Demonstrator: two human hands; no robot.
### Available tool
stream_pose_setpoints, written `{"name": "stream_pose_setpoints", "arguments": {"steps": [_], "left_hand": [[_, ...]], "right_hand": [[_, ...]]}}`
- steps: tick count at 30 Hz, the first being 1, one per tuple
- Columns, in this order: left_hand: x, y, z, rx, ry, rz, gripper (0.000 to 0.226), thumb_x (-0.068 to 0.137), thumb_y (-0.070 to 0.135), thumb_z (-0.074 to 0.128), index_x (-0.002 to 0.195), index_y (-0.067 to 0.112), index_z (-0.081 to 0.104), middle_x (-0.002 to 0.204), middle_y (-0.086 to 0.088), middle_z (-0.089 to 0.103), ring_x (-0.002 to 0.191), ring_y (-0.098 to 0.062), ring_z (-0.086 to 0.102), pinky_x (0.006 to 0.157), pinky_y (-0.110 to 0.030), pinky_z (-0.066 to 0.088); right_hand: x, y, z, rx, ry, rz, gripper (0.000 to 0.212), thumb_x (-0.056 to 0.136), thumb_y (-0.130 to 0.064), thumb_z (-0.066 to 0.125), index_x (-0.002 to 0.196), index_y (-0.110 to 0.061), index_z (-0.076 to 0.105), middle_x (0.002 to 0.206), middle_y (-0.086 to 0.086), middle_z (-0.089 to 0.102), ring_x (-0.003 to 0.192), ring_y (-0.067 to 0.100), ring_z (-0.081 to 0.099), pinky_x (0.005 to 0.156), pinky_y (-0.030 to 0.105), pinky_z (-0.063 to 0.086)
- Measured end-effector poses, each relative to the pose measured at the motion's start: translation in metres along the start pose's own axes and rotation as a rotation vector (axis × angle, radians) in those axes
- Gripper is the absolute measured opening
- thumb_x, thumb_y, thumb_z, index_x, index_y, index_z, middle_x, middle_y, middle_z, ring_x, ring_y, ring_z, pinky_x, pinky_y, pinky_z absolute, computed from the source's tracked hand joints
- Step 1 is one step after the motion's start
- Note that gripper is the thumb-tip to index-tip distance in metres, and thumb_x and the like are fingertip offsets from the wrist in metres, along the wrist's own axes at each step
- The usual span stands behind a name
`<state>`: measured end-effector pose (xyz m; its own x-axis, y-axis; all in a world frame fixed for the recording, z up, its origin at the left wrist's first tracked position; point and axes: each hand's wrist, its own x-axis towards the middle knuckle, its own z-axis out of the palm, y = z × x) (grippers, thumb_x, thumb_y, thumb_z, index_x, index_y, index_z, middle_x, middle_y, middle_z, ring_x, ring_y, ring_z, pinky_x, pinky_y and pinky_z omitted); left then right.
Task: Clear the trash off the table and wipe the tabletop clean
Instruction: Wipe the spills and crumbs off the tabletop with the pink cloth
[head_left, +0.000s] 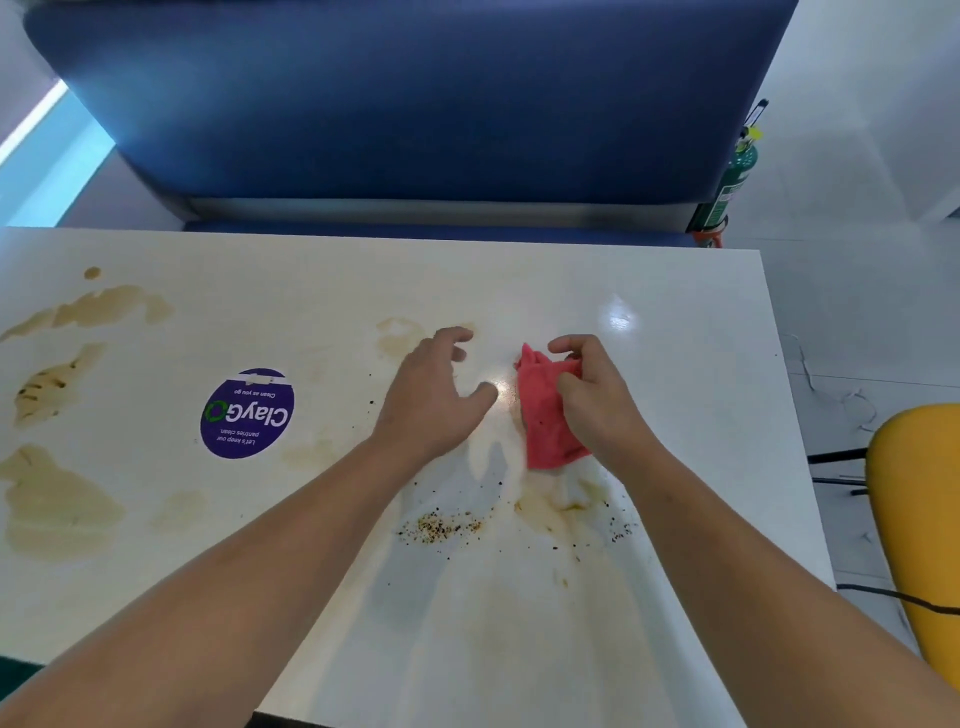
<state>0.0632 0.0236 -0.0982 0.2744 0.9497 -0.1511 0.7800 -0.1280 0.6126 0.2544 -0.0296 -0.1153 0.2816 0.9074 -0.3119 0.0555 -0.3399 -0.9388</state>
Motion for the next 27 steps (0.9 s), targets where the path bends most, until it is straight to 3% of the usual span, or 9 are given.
{"name": "stream_pose_setpoints", "arguments": {"steps": [5,8,10,12,16,19,21,23,27], "left_hand": [[0.010,0.043,0.026,-0.187,-0.189,-0.199,0.082,0.086,0.052,0.074,0.153,0.029,0.033,0.122,0.000,0.064,0.102,-0.018,0.066,0.090,-0.035,0.053],[0.023,0.052,0.035,-0.697,-0.304,-0.443,0.056,0.089,0.028,0.078,0.138,0.012,0.057,0.119,-0.009,0.073,0.099,-0.018,0.072,0.092,-0.036,0.059],[0.025,0.053,0.039,-0.851,-0.337,-0.464,0.032,0.088,0.016,0.078,0.120,0.016,0.071,0.105,-0.003,0.077,0.090,-0.014,0.071,0.081,-0.029,0.059],[0.026,0.052,0.041,-0.867,-0.279,-0.437,0.040,0.085,0.014,0.081,0.122,0.018,0.067,0.103,-0.002,0.077,0.088,-0.016,0.072,0.077,-0.030,0.061],[0.027,0.055,0.046,-0.361,-0.079,-0.200,0.064,0.085,0.034,0.081,0.139,0.020,0.049,0.121,-0.001,0.064,0.102,-0.019,0.067,0.082,-0.030,0.057],[0.028,0.046,0.039,-0.043,0.050,-0.111,0.067,0.096,0.047,0.062,0.152,0.025,0.034,0.143,-0.007,0.038,0.124,-0.026,0.050,0.094,-0.030,0.044],[0.025,0.029,0.028,0.141,0.119,-0.025,0.059,0.099,0.041,0.057,0.152,0.026,0.036,0.147,-0.006,0.034,0.132,-0.028,0.041,0.094,-0.032,0.040],[0.021,0.004,0.015,0.267,0.062,-0.002,0.067,0.094,0.042,0.062,0.153,0.026,0.034,0.151,-0.005,0.030,0.138,-0.031,0.034,0.099,-0.035,0.040],[0.017,-0.048,-0.018,0.368,-0.178,-0.187,0.118,0.078,0.072,0.070,0.163,0.024,0.004,0.169,-0.008,0.006,0.155,-0.032,0.009,0.123,-0.048,0.021]], "right_hand": [[-0.001,-0.012,-0.028,0.133,-0.129,-0.104,0.055,0.079,0.023,0.042,0.097,-0.020,0.071,0.075,-0.008,0.058,0.067,0.005,0.054,0.060,0.018,0.047],[0.002,-0.017,-0.037,0.197,-0.147,-0.125,0.051,0.079,0.025,0.045,0.092,-0.017,0.072,0.074,-0.007,0.060,0.066,0.007,0.052,0.058,0.017,0.045],[0.005,-0.014,-0.046,0.149,-0.088,-0.113,0.045,0.083,0.020,0.049,0.093,-0.018,0.072,0.079,-0.008,0.064,0.071,0.010,0.055,0.060,0.021,0.047],[0.008,-0.012,-0.052,-0.044,0.043,-0.120,0.036,0.090,0.009,0.055,0.095,-0.023,0.071,0.092,-0.007,0.067,0.080,0.013,0.059,0.066,0.024,0.052],[0.007,-0.001,-0.041,-0.692,0.230,-0.340,0.037,0.094,-0.004,0.056,0.123,-0.026,0.064,0.140,0.000,0.046,0.126,0.023,0.045,0.099,0.031,0.044],[0.002,0.014,-0.023,-0.949,0.044,-0.450,0.050,0.105,-0.035,0.035,0.155,-0.025,0.036,0.169,0.005,0.012,0.156,0.029,0.006,0.123,0.047,0.013],[0.002,0.029,-0.011,-1.027,-0.137,-0.401,0.059,0.106,-0.049,0.012,0.162,-0.030,0.012,0.171,-0.006,-0.007,0.156,0.020,-0.015,0.126,0.050,-0.003],[0.006,0.045,-0.005,-1.106,-0.218,-0.354,0.060,0.106,-0.050,0.007,0.162,-0.033,-0.004,0.169,-0.012,-0.017,0.154,0.017,-0.024,0.126,0.052,-0.007],[0.017,0.058,-0.003,-1.197,-0.121,-0.358,0.060,0.107,-0.044,0.008,0.159,-0.031,-0.019,0.167,-0.011,-0.023,0.152,0.019,-0.029,0.123,0.051,-0.016]]}}
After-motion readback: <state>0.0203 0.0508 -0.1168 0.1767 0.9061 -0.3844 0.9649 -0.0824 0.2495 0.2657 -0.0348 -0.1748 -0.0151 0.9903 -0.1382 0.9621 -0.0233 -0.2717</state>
